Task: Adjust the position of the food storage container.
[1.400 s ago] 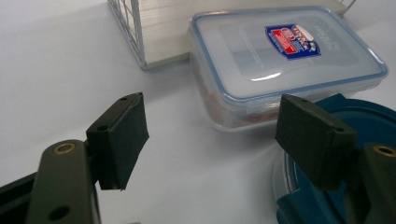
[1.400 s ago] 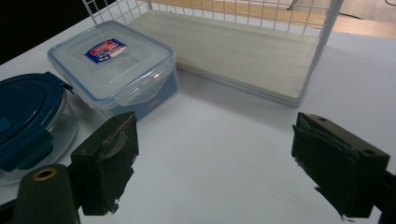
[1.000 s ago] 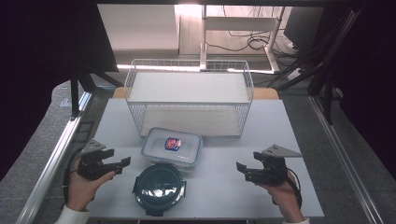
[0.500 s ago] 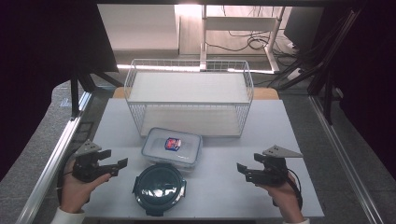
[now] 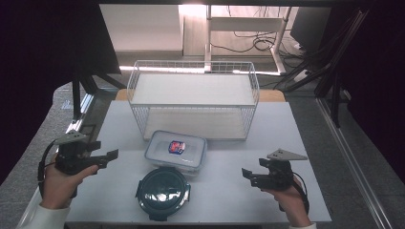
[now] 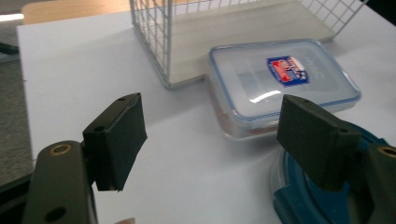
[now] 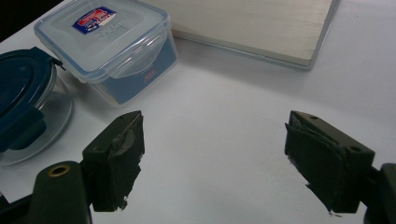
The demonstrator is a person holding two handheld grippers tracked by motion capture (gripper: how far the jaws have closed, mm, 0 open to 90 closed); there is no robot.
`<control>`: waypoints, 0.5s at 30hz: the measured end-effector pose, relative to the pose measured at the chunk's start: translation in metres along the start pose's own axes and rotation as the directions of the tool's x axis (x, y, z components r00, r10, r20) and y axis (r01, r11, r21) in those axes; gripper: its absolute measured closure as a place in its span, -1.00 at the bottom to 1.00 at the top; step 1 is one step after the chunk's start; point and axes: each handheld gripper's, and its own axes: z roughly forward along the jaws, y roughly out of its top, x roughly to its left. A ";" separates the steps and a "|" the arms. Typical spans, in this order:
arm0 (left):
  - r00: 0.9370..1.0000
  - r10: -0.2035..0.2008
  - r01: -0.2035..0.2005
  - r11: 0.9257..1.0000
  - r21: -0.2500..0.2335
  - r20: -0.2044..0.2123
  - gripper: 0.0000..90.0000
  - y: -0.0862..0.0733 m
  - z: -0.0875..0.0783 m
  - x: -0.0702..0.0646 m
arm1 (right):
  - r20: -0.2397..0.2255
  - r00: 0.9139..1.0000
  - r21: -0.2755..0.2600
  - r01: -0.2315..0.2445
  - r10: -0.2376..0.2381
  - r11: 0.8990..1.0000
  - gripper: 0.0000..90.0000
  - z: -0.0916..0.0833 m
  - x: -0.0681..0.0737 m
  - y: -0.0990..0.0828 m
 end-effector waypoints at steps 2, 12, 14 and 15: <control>1.000 0.004 -0.004 1.000 0.012 0.005 -0.48 0.002 0.004 -0.001 | -0.005 1.000 0.011 -0.007 0.007 1.000 -0.56 0.001 0.000 0.000; 1.000 -0.007 0.006 0.999 0.054 0.021 -0.47 0.009 0.021 0.003 | 0.002 1.000 0.028 -0.015 0.015 0.999 -0.56 0.001 -0.003 -0.003; 1.000 -0.011 0.009 0.998 0.060 0.022 -0.46 0.009 0.025 0.005 | 0.010 1.000 0.025 -0.018 0.017 1.000 -0.55 0.002 -0.004 -0.003; 1.000 -0.010 0.008 0.998 0.068 0.023 -0.45 0.009 0.028 0.006 | 0.011 1.000 0.024 -0.019 0.018 1.000 -0.55 0.002 -0.004 -0.003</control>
